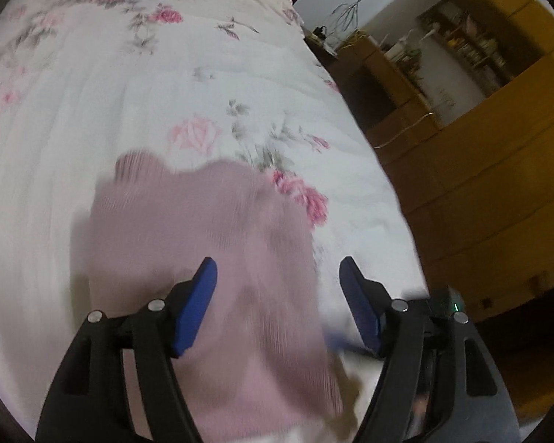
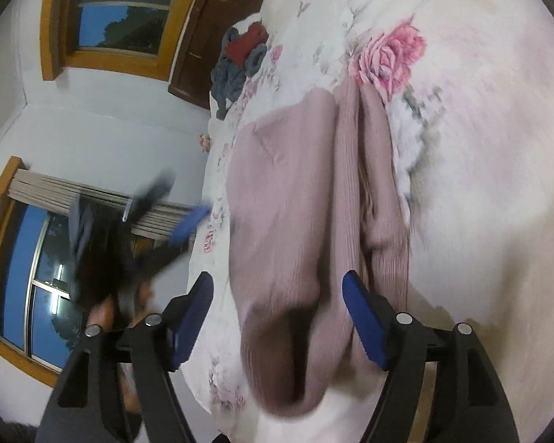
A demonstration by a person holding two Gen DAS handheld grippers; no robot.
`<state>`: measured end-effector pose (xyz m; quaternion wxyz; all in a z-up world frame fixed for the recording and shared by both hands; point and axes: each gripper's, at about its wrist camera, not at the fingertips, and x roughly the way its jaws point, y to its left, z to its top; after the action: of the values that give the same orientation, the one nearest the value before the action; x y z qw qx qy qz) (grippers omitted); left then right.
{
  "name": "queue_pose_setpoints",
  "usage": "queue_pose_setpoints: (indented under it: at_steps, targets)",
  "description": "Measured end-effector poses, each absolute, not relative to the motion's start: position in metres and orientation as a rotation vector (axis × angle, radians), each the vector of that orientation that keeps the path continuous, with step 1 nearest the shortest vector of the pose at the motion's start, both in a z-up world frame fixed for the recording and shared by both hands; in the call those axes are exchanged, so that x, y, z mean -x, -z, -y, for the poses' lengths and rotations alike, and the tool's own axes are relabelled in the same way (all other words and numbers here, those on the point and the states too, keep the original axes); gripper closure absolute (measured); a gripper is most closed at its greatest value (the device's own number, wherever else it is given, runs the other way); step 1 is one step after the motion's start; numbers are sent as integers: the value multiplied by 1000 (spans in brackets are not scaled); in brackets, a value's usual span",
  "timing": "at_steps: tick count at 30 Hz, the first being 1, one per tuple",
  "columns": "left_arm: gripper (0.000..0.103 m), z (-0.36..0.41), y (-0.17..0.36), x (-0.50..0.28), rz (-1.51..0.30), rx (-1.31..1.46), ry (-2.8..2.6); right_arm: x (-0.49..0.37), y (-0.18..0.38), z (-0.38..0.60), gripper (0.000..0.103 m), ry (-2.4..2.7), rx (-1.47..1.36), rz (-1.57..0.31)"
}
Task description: Fold small clothes
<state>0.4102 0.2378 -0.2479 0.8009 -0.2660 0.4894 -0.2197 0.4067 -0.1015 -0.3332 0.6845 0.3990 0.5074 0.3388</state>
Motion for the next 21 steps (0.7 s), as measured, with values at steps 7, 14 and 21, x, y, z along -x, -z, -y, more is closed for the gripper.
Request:
queue_pose_setpoints:
  at_steps: [7,14,21]
  targets:
    - [35,-256,277,-367,-1081,676,565,-461,338,99,32,-767,-935,-1173]
    - [36,-256,288,-358,-1078,743,600,-486,342,124,35,-679,-981,-1162]
    - [36,-248,300,-358,-1097,764,605,-485,347,104,45,-702,-873,-1197]
